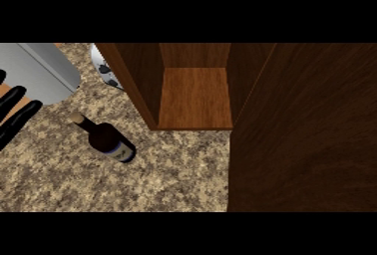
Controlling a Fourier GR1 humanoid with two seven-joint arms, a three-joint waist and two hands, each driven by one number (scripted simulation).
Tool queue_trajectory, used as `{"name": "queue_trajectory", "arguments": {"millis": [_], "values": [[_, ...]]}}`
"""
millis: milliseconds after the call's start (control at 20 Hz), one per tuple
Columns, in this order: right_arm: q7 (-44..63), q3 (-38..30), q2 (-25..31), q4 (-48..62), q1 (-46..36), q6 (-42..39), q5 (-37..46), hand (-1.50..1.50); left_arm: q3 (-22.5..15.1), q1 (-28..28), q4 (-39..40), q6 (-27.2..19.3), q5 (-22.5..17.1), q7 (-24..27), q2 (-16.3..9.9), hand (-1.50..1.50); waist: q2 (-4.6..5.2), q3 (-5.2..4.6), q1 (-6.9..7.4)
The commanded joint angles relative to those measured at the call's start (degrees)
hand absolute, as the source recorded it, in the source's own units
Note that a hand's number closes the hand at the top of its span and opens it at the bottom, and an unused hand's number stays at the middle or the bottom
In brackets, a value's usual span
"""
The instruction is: Pick up the wine, place it into the cabinet and close the cabinet
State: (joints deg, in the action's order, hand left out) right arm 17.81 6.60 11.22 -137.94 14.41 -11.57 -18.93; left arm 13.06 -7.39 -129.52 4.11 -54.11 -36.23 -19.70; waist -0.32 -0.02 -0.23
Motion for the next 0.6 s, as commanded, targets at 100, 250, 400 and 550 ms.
{"name": "queue_trajectory", "arguments": {"millis": [100, 250, 400, 550], "values": [[4.9, -1.4, 0.9, -12.6, 4.5, 0.9, -5.9, -1.50, 5.8, -5.5, -0.8, -6.9, -7.3, -6.7, -5.3, -1.50, 0.00, 0.06, -0.52], [8.3, 0.9, 0.3, -16.5, 4.4, 3.0, -5.8, -1.50, 8.7, -1.3, -1.0, -1.5, -8.2, -5.7, -5.6, -1.50, -0.18, -0.06, -0.45], [7.6, 0.0, 0.7, -15.8, 5.1, 2.8, -5.6, -1.50, 9.5, -2.4, -3.7, -6.6, -9.5, -7.7, -6.0, -1.50, -0.08, 0.01, -0.41], [8.7, 3.0, 0.0, -16.0, 3.3, 4.6, -2.5, -1.50, 9.7, -3.3, -3.0, -7.5, -9.5, -8.0, -6.3, -1.50, 0.04, -0.02, -0.38]]}}
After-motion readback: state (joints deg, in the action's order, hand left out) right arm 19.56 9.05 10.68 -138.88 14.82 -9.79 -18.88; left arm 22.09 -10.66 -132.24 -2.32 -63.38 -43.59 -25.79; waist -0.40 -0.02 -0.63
